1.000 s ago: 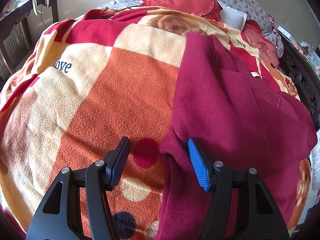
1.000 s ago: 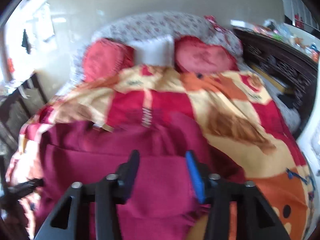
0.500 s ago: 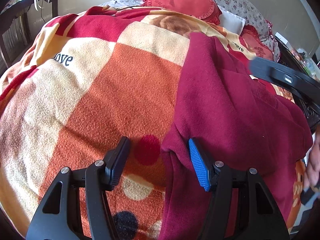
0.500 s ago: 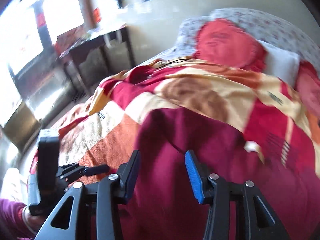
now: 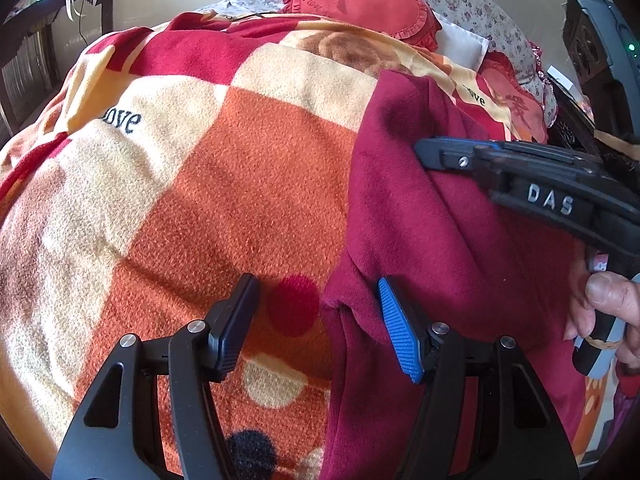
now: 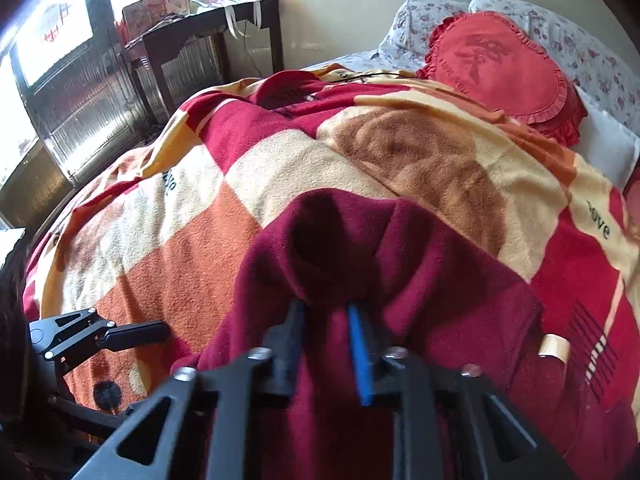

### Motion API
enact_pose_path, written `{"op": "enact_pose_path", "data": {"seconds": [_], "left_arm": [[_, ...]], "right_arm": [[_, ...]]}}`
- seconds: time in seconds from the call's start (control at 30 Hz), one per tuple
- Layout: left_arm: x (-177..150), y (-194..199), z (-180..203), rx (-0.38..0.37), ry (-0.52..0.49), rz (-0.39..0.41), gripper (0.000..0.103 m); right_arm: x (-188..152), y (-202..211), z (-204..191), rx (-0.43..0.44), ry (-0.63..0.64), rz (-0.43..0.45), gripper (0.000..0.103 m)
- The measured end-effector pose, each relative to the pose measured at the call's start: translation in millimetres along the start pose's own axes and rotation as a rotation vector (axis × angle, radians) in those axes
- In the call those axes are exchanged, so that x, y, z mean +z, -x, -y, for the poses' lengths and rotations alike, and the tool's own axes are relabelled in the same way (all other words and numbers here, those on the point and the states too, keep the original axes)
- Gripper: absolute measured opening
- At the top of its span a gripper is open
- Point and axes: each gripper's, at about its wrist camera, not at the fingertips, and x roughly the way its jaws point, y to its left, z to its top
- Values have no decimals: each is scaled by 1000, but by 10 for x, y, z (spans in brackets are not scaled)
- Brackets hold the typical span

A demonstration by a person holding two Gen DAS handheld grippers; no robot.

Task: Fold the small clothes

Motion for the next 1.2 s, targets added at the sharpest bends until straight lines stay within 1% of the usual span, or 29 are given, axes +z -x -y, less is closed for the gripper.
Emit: {"op": "enact_pose_path", "data": {"seconds": [0.03, 0.1, 0.17, 0.23, 0.27, 0.33, 0.47, 0.57, 0.63, 0.67, 0.7, 0.73, 0.8, 0.9, 1.0, 1.03, 1.07, 1.1, 1.13, 1.2], "left_arm": [[8, -3, -1, -1, 1, 2, 62], [17, -8, -9, -4, 11, 8, 63], [31, -28, -10, -4, 12, 11, 64], [33, -30, 2, 3, 6, 16, 64], [36, -33, 5, 5, 4, 15, 64], [44, -42, 9, 7, -2, 10, 64], [39, -49, 37, 21, -19, 7, 64], [41, -61, 46, 28, -23, 9, 64], [39, -67, 53, 34, -25, 11, 64], [36, -68, 59, 37, -27, 12, 64], [34, -71, 64, 39, -29, 13, 64], [33, -72, 65, 41, -30, 13, 64], [28, -71, 62, 41, -29, 13, 64], [21, -76, 71, 46, -37, 15, 65], [15, -85, 99, 59, -52, 15, 66], [12, -87, 102, 61, -54, 15, 67], [9, -91, 105, 61, -57, 16, 67], [7, -93, 107, 63, -60, 18, 67], [5, -96, 112, 65, -62, 19, 68], [4, -106, 123, 69, -67, 23, 69]], "right_arm": [[3, 27, 14, 6, -14, 10, 7], [25, 98, 38, -8, -34, 46, 7], [59, 106, 44, -64, -36, 80, 7], [74, 18, 59, -80, -60, 74, 7], [73, 0, 59, -85, -66, 85, 7], [71, 21, 67, -74, -84, 100, 7], [-4, 187, 189, 7, -186, 106, 7], [-155, 435, 193, -34, -179, 129, 8], [-252, 519, 232, -42, -190, 128, 11], [-318, 535, 267, -45, -199, 113, 12], [-369, 524, 296, -49, -204, 95, 15], [-412, 514, 319, -55, -206, 83, 24], [-502, 477, 369, -68, -215, 63, 34], [-556, 468, 404, -55, -230, 74, 34], [-553, 378, 408, -32, -210, 61, 34], [-559, 361, 396, -39, -192, 63, 31], [-558, 354, 381, -53, -177, 65, 24], [-555, 345, 363, -87, -154, 62, 4], [-552, 339, 339, -143, -124, 54, 0], [-559, 361, 389, -187, -133, 70, 0]]}}
